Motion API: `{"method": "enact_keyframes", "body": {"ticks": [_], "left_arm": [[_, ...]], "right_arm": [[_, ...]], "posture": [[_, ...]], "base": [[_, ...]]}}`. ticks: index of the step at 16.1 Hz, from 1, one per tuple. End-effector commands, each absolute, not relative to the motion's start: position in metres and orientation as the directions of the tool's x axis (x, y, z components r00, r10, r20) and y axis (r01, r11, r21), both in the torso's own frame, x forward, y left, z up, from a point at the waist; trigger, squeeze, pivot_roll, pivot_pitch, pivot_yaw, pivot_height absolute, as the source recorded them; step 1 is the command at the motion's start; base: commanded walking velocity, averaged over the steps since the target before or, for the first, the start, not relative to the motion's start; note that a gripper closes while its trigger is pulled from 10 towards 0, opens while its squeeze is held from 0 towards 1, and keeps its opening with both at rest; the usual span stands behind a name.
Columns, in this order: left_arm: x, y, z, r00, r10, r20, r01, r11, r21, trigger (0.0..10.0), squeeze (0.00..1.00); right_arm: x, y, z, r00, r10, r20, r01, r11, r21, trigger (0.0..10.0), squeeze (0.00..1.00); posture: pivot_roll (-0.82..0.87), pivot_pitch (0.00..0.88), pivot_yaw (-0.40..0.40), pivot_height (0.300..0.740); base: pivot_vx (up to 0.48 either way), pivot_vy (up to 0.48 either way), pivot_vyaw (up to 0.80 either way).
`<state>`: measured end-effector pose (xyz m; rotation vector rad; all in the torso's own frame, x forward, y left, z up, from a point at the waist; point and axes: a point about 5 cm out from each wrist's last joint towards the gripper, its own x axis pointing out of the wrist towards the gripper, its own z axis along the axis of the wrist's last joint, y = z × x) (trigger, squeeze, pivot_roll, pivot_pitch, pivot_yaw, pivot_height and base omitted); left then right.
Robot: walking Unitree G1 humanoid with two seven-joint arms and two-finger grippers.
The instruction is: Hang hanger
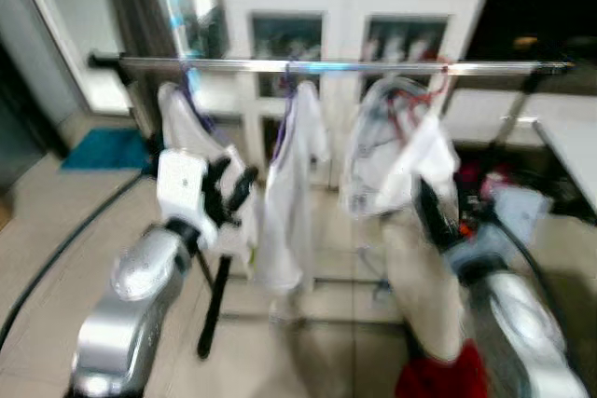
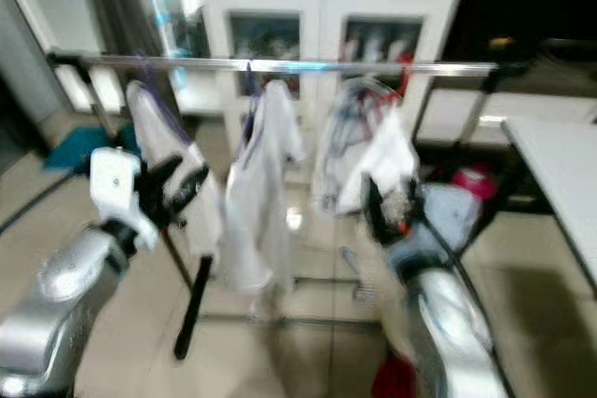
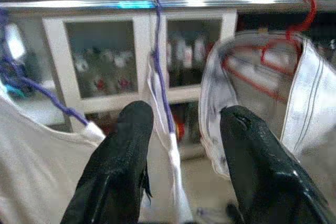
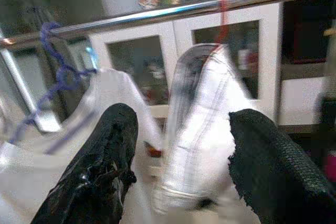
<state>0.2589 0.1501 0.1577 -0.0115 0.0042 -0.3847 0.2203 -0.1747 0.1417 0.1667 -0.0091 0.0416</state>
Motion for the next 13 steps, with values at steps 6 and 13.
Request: {"method": "enact_keyframes", "body": {"ticks": [6,13], "left_arm": [[0.26,0.166,0.156,0.954,-0.298,-0.008,0.299,0.954,0.028,10.0,0.0],[0.264,0.173,0.158,0.948,-0.316,-0.029,0.317,0.946,0.06,10.0,0.0]], "right_arm": [[0.243,-0.15,0.149,0.989,0.145,0.008,-0.144,0.978,0.152,10.0,0.0],[0.257,-0.15,0.157,0.994,0.111,0.002,-0.111,0.985,0.131,10.0,0.0]], "posture": [[-0.12,0.0,-0.004,0.74],[-0.1,0.0,-0.017,0.74]], "base": [[0.409,0.0,0.67],[0.4,0.0,0.0]]}}
